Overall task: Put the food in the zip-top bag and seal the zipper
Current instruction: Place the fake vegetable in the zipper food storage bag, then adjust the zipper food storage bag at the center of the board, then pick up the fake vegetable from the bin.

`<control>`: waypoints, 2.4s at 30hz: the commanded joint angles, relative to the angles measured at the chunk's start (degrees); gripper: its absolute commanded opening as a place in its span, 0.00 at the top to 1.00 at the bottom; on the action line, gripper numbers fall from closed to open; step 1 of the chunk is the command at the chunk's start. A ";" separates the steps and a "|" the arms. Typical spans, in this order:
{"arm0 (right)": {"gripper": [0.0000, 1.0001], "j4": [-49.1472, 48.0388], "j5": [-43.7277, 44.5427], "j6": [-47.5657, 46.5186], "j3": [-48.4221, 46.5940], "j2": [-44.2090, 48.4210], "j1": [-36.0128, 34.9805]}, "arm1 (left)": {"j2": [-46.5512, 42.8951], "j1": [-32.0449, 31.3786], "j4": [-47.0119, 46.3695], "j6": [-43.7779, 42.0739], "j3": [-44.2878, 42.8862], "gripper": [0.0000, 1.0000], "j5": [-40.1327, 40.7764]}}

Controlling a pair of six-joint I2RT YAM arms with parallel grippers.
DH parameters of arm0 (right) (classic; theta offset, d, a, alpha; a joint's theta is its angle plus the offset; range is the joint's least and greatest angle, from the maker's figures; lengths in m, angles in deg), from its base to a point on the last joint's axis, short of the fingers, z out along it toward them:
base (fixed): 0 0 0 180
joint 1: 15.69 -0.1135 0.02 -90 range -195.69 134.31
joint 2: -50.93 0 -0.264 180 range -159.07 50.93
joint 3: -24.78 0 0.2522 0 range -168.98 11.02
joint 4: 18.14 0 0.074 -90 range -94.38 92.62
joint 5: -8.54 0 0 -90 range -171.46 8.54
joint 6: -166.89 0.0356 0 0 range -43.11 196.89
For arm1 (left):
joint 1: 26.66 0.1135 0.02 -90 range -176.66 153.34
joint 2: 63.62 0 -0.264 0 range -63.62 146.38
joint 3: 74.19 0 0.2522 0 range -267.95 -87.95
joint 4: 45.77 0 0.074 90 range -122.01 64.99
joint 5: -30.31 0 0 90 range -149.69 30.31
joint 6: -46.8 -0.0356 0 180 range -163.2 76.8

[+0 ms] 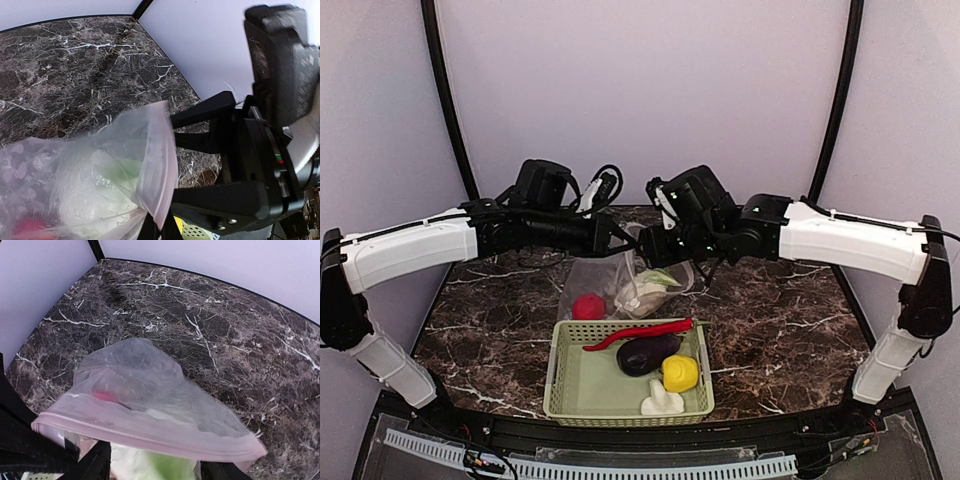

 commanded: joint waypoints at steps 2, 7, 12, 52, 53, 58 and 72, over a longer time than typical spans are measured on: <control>0.34 -2.10 -5.00 1.94 3.96 8.10 0.23 | -3.19 0.05 0.57 -0.09 -0.60 0.99 2.87; 0.28 -1.53 -6.48 5.56 9.29 14.50 0.27 | -3.95 0.76 -0.09 0.22 0.35 0.99 2.68; 0.29 -0.14 -5.17 9.83 14.76 17.95 1.81 | -4.64 1.15 -0.22 0.17 1.29 0.99 2.26; 1.00 -7.37 -17.55 7.39 3.75 3.92 4.05 | -14.46 9.97 16.03 -7.51 -0.91 0.99 8.88; 1.00 -7.35 -17.49 7.32 4.36 4.51 4.05 | -14.20 9.97 15.76 -7.58 -0.87 0.99 8.51; 0.53 -6.17 -17.27 6.03 6.64 8.21 4.05 | -13.47 10.05 14.98 -7.93 -1.05 0.99 7.17; 0.14 -0.61 -13.35 12.10 26.90 27.05 7.52 | -14.58 10.56 13.62 -7.14 -0.35 0.99 8.27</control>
